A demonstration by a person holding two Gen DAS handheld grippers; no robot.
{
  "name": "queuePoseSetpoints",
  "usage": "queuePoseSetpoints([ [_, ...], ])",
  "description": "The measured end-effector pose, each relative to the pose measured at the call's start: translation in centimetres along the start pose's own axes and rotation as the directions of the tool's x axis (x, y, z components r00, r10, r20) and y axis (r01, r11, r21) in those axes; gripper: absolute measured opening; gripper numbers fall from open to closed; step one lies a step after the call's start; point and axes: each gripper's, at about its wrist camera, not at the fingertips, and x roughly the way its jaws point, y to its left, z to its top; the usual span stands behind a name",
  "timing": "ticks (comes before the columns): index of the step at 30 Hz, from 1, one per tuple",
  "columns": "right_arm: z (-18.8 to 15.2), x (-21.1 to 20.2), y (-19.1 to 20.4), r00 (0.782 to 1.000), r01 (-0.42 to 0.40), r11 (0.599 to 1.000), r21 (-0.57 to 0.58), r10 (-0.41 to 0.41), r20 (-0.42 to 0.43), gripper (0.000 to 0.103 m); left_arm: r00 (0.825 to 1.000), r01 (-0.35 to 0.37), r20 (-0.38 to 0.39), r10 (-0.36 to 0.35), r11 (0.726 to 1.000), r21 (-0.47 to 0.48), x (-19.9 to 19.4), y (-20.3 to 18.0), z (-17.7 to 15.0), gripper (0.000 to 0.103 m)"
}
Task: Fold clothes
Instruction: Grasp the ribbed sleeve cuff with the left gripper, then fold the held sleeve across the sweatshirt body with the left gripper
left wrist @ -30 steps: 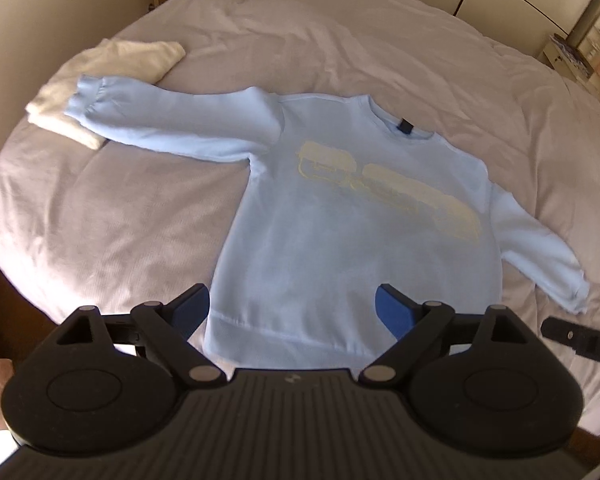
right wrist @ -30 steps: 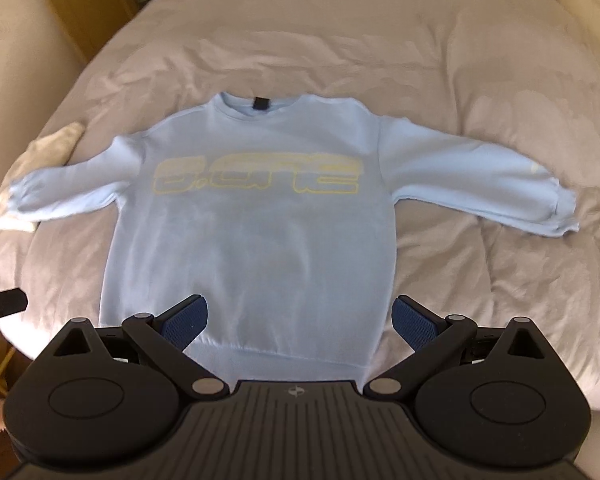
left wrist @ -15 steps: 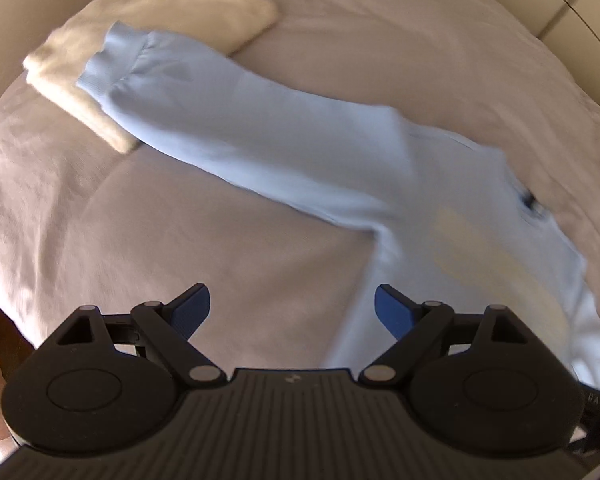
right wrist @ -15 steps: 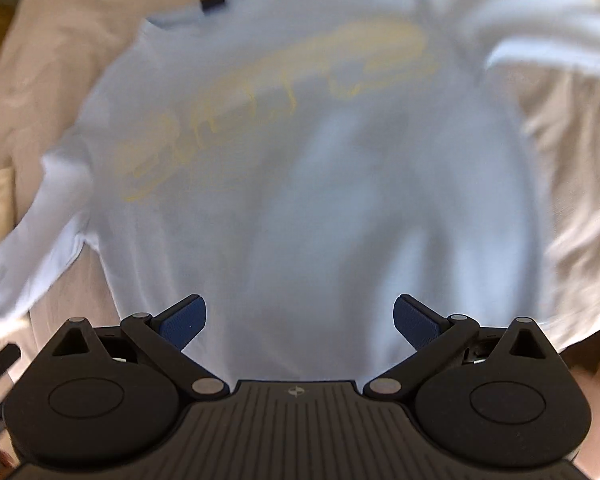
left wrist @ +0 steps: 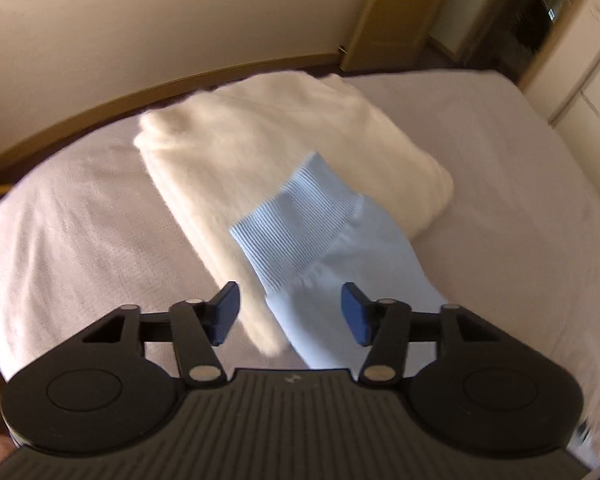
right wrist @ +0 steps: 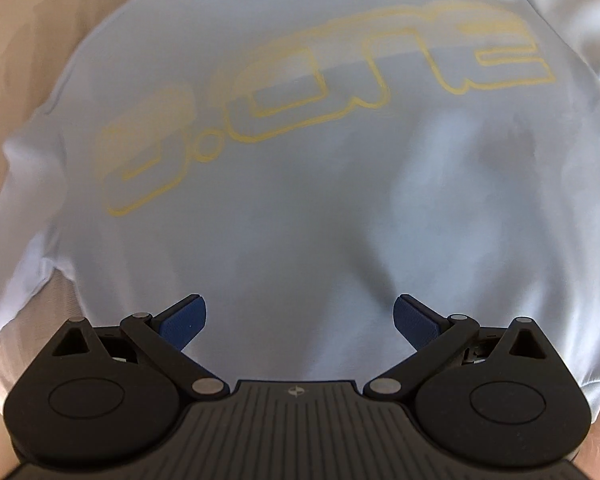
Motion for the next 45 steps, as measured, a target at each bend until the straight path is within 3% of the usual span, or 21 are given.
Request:
queuePoseSetpoints([
  [3, -0.1, 0.4, -0.7, 1.0, 0.016, 1.0, 0.01, -0.016, -0.006, 0.103, 1.0, 0.014, -0.015, -0.014, 0.998, -0.059, 1.6, 0.6, 0.0, 0.03],
  [6, -0.1, 0.9, -1.3, 0.999, 0.032, 0.999, 0.019, -0.031, -0.012, 0.103, 0.999, 0.028, -0.031, -0.031, 0.993, -0.115, 3.2, 1.2, -0.1, 0.029],
  [9, -0.3, 1.2, -1.9, 0.999, 0.03, 0.999, 0.017, -0.03, -0.012, 0.103, 0.998, 0.064, 0.006, -0.064, 0.988, -0.141, 2.8, 1.0, -0.2, 0.014],
  [12, -0.7, 1.3, -2.6, 1.0, 0.023, 1.0, 0.01, -0.023, -0.009, 0.103, 0.988, 0.133, 0.08, -0.13, 0.991, -0.031, -0.2, -1.5, -0.9, 0.009],
  [14, -1.0, 1.1, -3.3, 1.0, 0.015, 1.0, 0.008, -0.015, -0.001, 0.103, 0.966, 0.223, 0.11, -0.233, 0.97, 0.093, -3.0, -4.6, -2.0, 0.009],
  [16, -1.3, 0.7, -4.2, 1.0, 0.007, 1.0, 0.009, -0.007, 0.015, 0.103, 0.917, 0.38, 0.062, -0.395, 0.91, 0.168, -5.3, -8.3, -4.1, 0.009],
  [18, -1.5, 0.0, -5.6, 0.999, 0.006, 1.0, 0.015, -0.007, 0.048, 0.103, 0.845, 0.525, -0.023, -0.535, 0.818, 0.236, -7.2, -12.6, -7.0, 0.009],
  [19, -1.7, -0.3, -6.2, 0.998, 0.005, 1.0, 0.018, -0.006, 0.064, 0.103, 0.798, 0.595, -0.079, -0.598, 0.76, 0.262, -8.0, -14.9, -8.7, 0.009],
  [20, -1.8, -0.7, -6.9, 0.997, 0.004, 1.0, 0.022, -0.006, 0.081, 0.103, 0.74, 0.669, -0.153, -0.655, 0.693, 0.27, -8.4, -17.3, -10.8, 0.01],
  [22, -2.1, -1.4, -8.4, 0.993, -0.006, 0.999, 0.037, 0.002, 0.12, 0.103, 0.637, 0.77, -0.305, -0.708, 0.578, 0.269, -8.6, -21.5, -15.3, 0.026],
  [23, -2.2, -1.7, -9.1, 0.99, -0.011, 0.999, 0.045, 0.005, 0.14, 0.103, 0.626, 0.78, -0.361, -0.691, 0.559, 0.283, -8.3, -23.3, -17.9, 0.028],
  [26, -2.5, -2.6, -11.8, 0.979, -0.025, 0.996, 0.082, 0.008, 0.203, 0.103, 0.647, 0.759, -0.465, -0.604, 0.565, 0.323, -7.4, -25.7, -23.2, 0.026],
  [30, -3.2, -3.5, -13.9, 0.961, -0.082, 0.99, 0.119, 0.047, 0.272, 0.101, 0.699, 0.705, -0.49, -0.521, 0.616, 0.351, -6.5, -24.2, -24.9, 0.026],
  [32, -3.5, -3.7, -14.8, 0.949, -0.123, 0.986, 0.116, 0.083, 0.305, 0.094, 0.744, 0.656, -0.475, -0.471, 0.651, 0.382, -5.9, -22.8, -24.2, 0.026],
  [34, -3.5, -3.5, -14.9, 0.932, -0.199, 0.974, 0.107, 0.155, 0.327, 0.076, 0.789, 0.601, -0.444, -0.424, 0.682, 0.417, -5.4, -21.7, -23.2, 0.026],
  [35, -3.3, -3.4, -14.8, 0.923, -0.241, 0.965, 0.103, 0.194, 0.333, 0.072, 0.811, 0.573, -0.426, -0.401, 0.695, 0.435, -5.2, -21.1, -22.7, 0.026],
  [36, -3.1, -3.3, -14.7, 0.911, -0.283, 0.954, 0.1, 0.234, 0.34, 0.065, 0.831, 0.543, -0.407, -0.378, 0.708, 0.452, -5.0, -20.6, -22.3, 0.026],
  [38, -2.2, -2.8, -14.5, 0.875, -0.388, 0.917, 0.096, 0.333, 0.351, 0.062, 0.865, 0.49, -0.372, -0.337, 0.728, 0.48, -4.5, -19.7, -21.4, 0.026],
  [42, 1.9, -1.4, -11.1, 0.791, -0.558, 0.822, 0.116, 0.484, 0.374, 0.062, 0.883, 0.46, -0.341, -0.323, 0.74, 0.491, -3.6, -19.7, -20.0, 0.028],
  [44, 3.3, -0.1, -10.0, 0.774, -0.588, 0.799, 0.127, 0.511, 0.374, 0.059, 0.888, 0.451, -0.333, -0.317, 0.742, 0.496, -3.4, -19.5, -19.5, 0.028],
  [45, 3.9, 0.5, -9.4, 0.765, -0.603, 0.786, 0.132, 0.524, 0.374, 0.051, 0.889, 0.449, -0.331, -0.316, 0.742, 0.497, -3.4, -19.3, -19.4, 0.029],
])
